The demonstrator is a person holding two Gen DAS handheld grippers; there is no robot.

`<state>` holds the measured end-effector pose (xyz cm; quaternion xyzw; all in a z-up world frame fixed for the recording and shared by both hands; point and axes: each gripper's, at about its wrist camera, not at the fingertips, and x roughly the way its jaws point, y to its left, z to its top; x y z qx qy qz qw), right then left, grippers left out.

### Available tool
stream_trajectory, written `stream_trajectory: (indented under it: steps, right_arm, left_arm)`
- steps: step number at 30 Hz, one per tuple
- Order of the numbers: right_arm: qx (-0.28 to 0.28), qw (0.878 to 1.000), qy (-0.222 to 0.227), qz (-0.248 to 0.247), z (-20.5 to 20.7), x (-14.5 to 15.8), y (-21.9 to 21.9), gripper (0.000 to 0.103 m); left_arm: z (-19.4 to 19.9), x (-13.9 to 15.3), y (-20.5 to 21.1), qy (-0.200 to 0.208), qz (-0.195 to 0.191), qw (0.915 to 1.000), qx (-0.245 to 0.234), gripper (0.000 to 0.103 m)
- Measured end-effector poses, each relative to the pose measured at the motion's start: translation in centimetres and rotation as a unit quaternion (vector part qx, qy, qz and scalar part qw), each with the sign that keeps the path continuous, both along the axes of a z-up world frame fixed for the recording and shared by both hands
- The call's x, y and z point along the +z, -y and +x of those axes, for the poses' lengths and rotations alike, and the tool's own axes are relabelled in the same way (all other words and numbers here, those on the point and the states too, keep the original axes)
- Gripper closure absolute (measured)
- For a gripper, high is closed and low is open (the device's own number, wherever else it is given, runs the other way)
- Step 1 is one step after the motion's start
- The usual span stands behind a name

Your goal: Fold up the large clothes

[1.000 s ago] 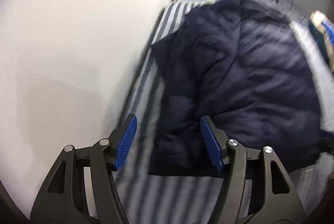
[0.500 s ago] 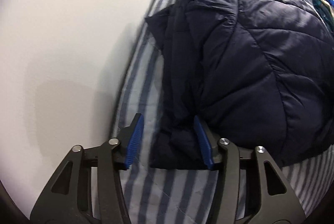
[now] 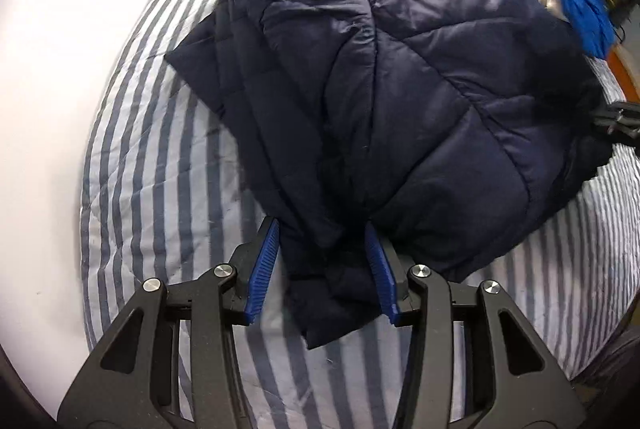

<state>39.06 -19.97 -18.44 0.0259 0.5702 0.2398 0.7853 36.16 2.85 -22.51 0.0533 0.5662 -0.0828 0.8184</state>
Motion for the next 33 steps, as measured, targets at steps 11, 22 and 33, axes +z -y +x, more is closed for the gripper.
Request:
stream_trajectory:
  steps: [11, 22, 33]
  right_arm:
    - [-0.005, 0.986, 0.168, 0.02, -0.1, 7.6, 2.7, 0.06]
    - [0.067, 0.987, 0.138, -0.042, 1.8, -0.8, -4.9, 0.06]
    - [0.076, 0.979, 0.188, -0.023, 8.3, 6.3, -4.4, 0.062]
  left_arm:
    - [1.3, 9.0, -3.8, 0.118, -0.041, 0.9908, 0.053, 0.058]
    - [9.8, -0.1, -0.7, 0.088, 0.026, 0.9934, 0.069, 0.058]
    - [7.1, 3.8, -3.1, 0.128, -0.003, 0.989, 0.074, 0.057]
